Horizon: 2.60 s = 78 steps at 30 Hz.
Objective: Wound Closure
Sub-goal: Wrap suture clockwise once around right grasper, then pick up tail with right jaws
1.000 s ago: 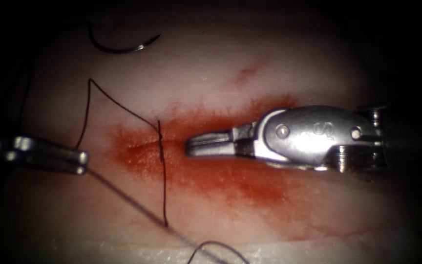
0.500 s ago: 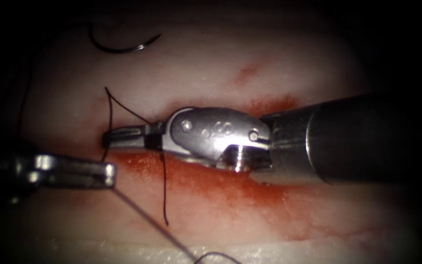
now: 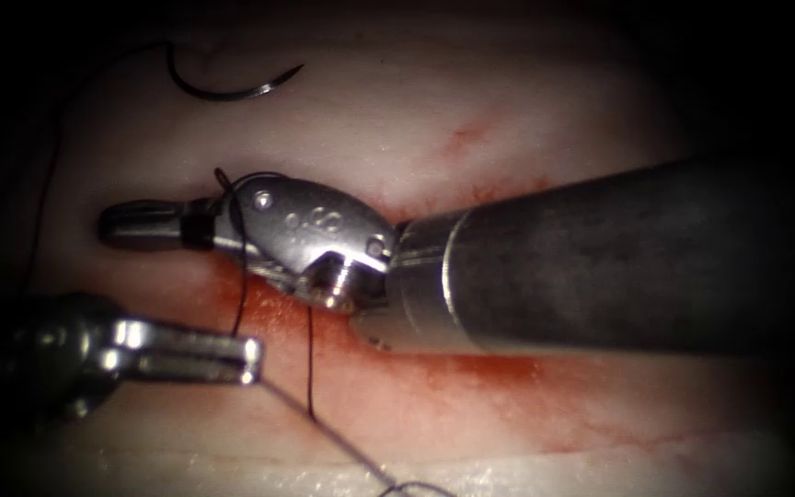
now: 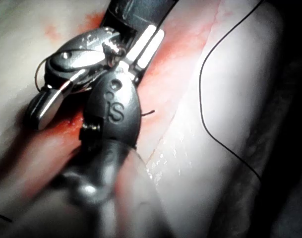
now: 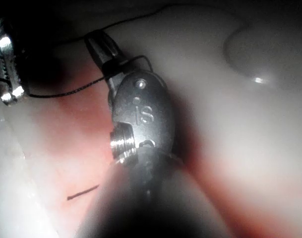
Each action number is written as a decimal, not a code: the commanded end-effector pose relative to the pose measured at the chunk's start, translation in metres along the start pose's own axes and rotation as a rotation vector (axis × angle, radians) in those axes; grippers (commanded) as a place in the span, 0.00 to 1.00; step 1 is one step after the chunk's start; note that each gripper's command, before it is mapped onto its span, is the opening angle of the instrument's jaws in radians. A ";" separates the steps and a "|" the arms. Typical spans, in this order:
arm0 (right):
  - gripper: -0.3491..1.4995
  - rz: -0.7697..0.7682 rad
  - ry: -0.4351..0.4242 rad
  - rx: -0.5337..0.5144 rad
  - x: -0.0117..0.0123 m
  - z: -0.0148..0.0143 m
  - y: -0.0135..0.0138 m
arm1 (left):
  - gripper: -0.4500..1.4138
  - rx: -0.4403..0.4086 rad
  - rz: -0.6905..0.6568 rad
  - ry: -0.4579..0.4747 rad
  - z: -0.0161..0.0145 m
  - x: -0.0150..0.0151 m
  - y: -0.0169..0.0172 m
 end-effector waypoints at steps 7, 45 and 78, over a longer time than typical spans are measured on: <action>0.00 0.061 0.107 0.032 0.0010 -0.0002 0.0003 | 0.00 0.046 -0.079 -0.015 -0.0002 -0.0025 -0.0004; 0.00 0.177 0.178 0.308 0.0031 -0.0079 -0.0017 | 0.00 0.223 -0.197 0.137 -0.0048 -0.0054 -0.0046; 0.49 -0.064 -0.332 0.640 0.0007 -0.0073 -0.0022 | 0.00 0.174 -0.214 0.090 -0.0032 -0.0084 -0.0042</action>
